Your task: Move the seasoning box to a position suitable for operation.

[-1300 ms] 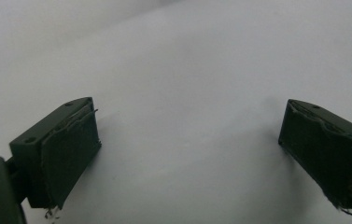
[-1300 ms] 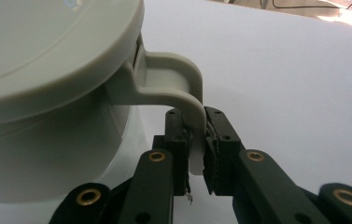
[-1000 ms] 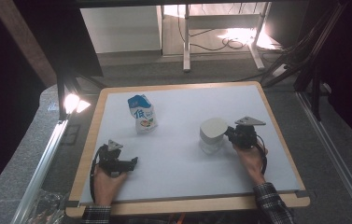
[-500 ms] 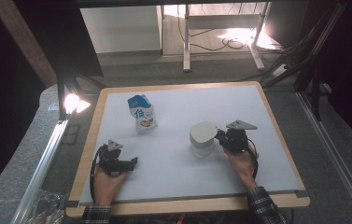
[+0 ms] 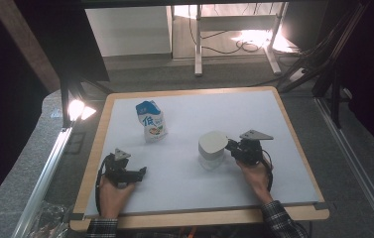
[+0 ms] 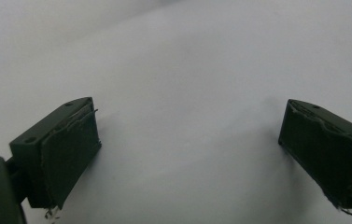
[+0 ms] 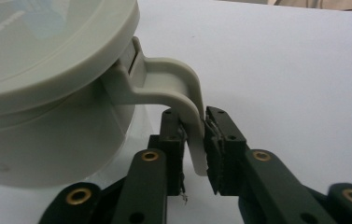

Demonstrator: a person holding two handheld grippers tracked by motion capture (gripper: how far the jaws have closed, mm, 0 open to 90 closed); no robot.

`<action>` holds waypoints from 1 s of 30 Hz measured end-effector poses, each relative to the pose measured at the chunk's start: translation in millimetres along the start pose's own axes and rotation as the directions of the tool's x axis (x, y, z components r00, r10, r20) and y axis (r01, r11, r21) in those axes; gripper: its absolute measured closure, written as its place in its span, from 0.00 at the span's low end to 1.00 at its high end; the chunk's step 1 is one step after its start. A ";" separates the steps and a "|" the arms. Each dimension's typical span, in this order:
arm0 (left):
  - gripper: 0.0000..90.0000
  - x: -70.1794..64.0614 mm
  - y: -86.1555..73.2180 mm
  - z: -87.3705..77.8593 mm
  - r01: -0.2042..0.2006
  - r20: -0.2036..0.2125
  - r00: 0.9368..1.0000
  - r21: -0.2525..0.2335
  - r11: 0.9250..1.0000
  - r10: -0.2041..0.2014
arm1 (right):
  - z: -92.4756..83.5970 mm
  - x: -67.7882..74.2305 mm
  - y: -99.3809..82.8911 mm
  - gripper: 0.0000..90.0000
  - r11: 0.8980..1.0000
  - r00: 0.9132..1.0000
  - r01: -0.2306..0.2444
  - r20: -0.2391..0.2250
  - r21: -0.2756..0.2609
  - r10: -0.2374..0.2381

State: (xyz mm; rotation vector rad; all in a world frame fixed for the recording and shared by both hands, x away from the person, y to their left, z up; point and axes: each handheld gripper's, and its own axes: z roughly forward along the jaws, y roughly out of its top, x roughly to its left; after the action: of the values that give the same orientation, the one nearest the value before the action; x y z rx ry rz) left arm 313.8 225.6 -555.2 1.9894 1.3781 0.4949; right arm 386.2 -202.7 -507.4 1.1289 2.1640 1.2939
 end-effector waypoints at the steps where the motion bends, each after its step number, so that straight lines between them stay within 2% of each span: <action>1: 0.05 0.0 0.0 0.0 0.000 0.000 1.000 0.000 1.000 0.000 | -2.1 -1.4 0.7 0.80 1.000 1.000 0.014 -0.006 0.007 -0.014; 3: 0.05 -0.1 0.0 0.0 0.000 0.000 1.000 0.000 1.000 0.000 | -6.0 -2.6 1.8 0.76 0.999 0.999 0.038 0.002 0.009 -0.038; 8: 0.05 -0.1 0.0 0.0 0.000 -0.001 1.000 0.000 1.000 0.000 | -17.8 -6.3 3.3 0.71 0.997 0.997 0.077 -0.026 0.028 -0.076; 12: 0.05 -0.1 0.0 0.1 0.001 -0.001 1.000 -0.001 1.000 -0.001 | -25.0 -11.3 2.7 0.72 0.997 0.995 0.068 -0.071 0.047 -0.064; 16: 0.05 -0.1 0.0 0.0 -0.001 -0.001 1.000 0.000 1.000 0.001 | -32.6 -16.6 6.8 0.79 0.997 0.993 0.051 -0.104 0.054 -0.046; 22: 0.05 0.1 0.0 -0.1 -0.003 -0.001 1.000 0.002 1.000 0.003 | -41.6 -16.6 23.0 0.94 0.992 0.989 0.106 -0.111 0.072 -0.097; 26: 0.05 0.1 0.0 -0.1 -0.003 -0.001 1.000 0.002 1.000 0.003 | -45.8 -16.5 36.7 0.97 0.994 0.988 0.096 -0.126 0.052 -0.089; 30: 0.05 0.3 0.1 -0.2 -0.007 -0.001 1.000 0.003 1.000 0.007 | -46.1 -12.8 48.8 0.99 0.992 0.986 0.116 -0.127 0.049 -0.109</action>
State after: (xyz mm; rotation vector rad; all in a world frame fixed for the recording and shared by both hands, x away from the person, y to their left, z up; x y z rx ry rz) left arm 313.9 226.0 -555.0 1.9967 1.3740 0.4976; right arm 385.2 -226.0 -443.2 0.9541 2.3311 1.2924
